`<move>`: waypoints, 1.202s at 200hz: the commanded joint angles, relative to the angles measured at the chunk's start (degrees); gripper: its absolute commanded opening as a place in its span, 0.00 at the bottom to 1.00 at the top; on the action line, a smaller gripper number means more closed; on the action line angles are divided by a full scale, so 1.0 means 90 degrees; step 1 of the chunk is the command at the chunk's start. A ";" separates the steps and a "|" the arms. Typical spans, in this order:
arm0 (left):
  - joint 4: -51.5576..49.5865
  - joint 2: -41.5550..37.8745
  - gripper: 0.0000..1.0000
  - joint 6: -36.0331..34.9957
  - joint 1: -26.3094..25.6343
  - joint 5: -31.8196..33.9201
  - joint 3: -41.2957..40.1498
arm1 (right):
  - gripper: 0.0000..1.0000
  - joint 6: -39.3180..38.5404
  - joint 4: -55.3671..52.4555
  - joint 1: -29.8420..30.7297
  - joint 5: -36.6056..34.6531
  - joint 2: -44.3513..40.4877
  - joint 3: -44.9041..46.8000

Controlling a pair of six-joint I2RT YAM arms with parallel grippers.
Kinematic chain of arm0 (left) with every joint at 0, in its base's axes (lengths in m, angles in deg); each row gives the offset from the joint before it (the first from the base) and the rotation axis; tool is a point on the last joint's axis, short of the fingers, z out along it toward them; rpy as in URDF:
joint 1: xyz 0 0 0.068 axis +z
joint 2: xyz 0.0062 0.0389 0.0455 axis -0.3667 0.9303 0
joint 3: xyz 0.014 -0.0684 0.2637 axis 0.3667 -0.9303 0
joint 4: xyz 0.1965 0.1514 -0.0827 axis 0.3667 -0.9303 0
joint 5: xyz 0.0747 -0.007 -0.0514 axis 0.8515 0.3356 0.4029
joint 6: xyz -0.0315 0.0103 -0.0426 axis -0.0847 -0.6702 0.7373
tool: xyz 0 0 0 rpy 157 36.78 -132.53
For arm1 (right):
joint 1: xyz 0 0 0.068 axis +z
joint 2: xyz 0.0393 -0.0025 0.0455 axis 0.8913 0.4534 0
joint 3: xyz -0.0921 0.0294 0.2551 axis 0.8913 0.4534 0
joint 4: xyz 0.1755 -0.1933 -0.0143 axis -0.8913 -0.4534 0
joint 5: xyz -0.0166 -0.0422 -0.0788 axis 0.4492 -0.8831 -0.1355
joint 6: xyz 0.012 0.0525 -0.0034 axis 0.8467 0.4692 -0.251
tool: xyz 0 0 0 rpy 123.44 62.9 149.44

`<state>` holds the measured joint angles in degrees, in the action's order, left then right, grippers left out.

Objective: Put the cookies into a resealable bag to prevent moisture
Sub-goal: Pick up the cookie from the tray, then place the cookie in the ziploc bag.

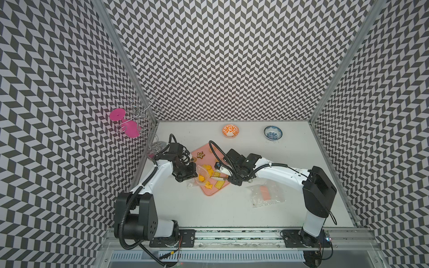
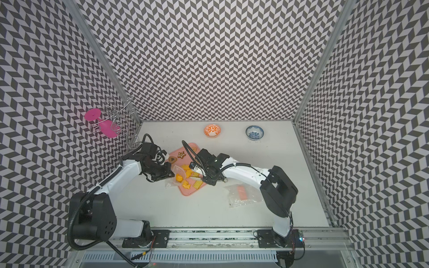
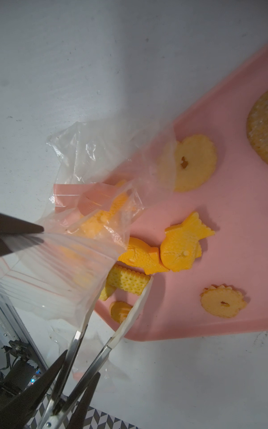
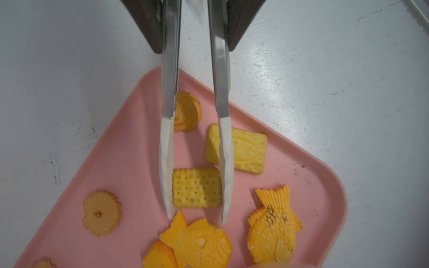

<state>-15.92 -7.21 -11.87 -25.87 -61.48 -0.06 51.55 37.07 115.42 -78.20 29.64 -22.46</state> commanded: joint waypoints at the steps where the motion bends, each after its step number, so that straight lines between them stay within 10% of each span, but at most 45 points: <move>1: 0.0077 0.0080 0.00 -0.0093 0.0033 0.0040 0.0041 | 0.38 0.0113 0.0144 0.0010 -0.0058 -0.0263 -0.0203; 124: 0.0143 0.0333 0.00 -0.0148 0.0028 -0.0030 0.0234 | 0.37 0.1230 0.1241 -0.0498 0.2579 -0.1891 0.0665; 240: -0.0021 0.0049 0.00 -0.0036 0.0068 -0.0194 0.0326 | 0.40 0.2344 0.2174 -0.0498 0.3486 -0.1345 0.1046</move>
<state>-15.40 -4.84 -12.06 -25.70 -62.22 0.85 71.39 50.95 110.55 -49.11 16.74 -13.63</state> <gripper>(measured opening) 0.048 0.388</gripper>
